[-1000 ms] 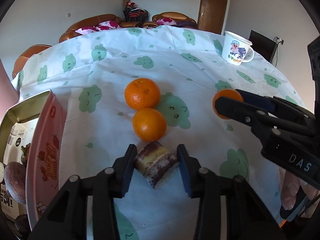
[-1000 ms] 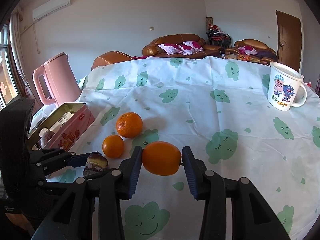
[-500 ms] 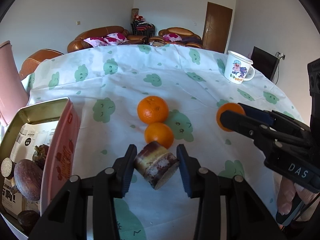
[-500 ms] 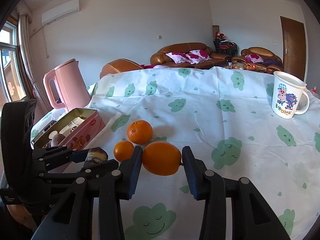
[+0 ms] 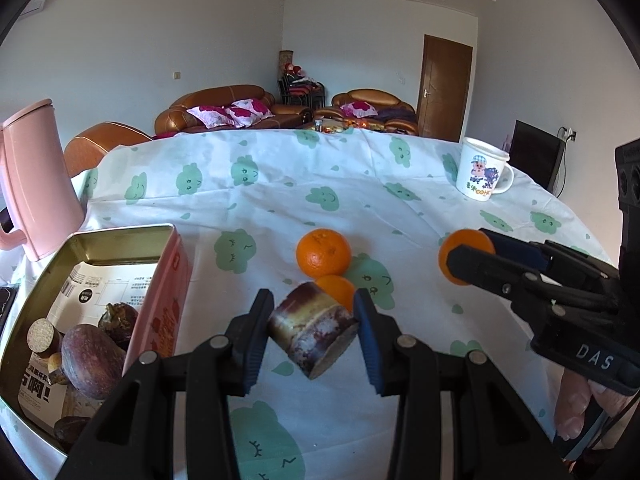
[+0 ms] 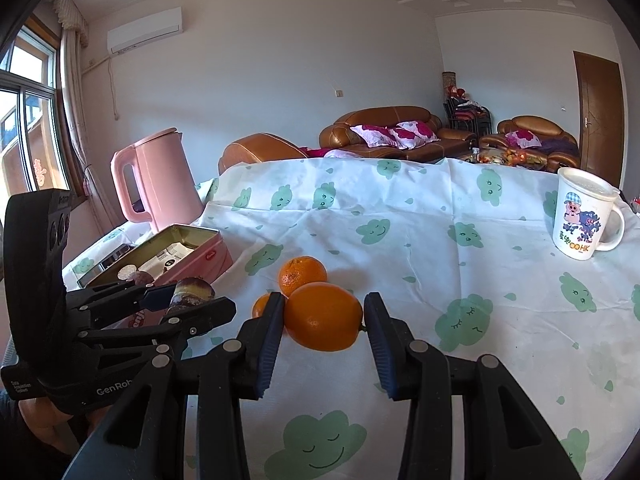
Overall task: Organize fruits
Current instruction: 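Carry the held orange and cake slice over the pink tin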
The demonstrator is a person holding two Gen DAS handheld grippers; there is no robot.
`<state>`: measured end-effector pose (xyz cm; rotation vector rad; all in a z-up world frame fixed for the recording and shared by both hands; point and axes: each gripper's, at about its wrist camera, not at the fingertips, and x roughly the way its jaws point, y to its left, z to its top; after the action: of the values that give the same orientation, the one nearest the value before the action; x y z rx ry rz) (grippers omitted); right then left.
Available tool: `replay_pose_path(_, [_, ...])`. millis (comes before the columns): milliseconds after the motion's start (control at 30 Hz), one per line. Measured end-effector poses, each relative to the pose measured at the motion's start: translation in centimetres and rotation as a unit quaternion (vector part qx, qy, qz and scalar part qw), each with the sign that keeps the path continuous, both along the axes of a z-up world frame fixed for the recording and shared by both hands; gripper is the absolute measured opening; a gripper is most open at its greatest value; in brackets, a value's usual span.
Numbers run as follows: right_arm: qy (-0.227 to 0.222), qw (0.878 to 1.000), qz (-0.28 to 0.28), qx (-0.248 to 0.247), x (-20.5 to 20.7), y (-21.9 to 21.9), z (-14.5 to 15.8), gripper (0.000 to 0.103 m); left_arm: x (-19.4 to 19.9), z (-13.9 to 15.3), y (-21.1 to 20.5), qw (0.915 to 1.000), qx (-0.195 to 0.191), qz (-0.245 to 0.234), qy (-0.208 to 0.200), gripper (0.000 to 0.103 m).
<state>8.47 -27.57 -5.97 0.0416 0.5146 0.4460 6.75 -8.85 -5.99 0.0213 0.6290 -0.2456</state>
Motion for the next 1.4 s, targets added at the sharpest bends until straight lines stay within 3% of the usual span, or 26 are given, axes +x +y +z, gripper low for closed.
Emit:
replay_pose_path(800, [-0.053,0.999,0.008,-0.001,-1.7,0.1,0.8,0.043,-1.8,1.1,0.3,0.9981,0.003,0.011,-0.06,0.043])
replay_pose_path(1100, [-0.043,0.999,0.005,-0.018,-1.4,0.7,0.7,0.043,-2.2,1.4,0.7,0.9975,0.004,0.014,-0.069,0.043])
replay_pose_path(1400, [-0.032,0.998,0.046,-0.028,-0.4,4.5,1.5,0.043,-1.9,2.1,4.0,0.997,-0.003,0.048,-0.062,0.043])
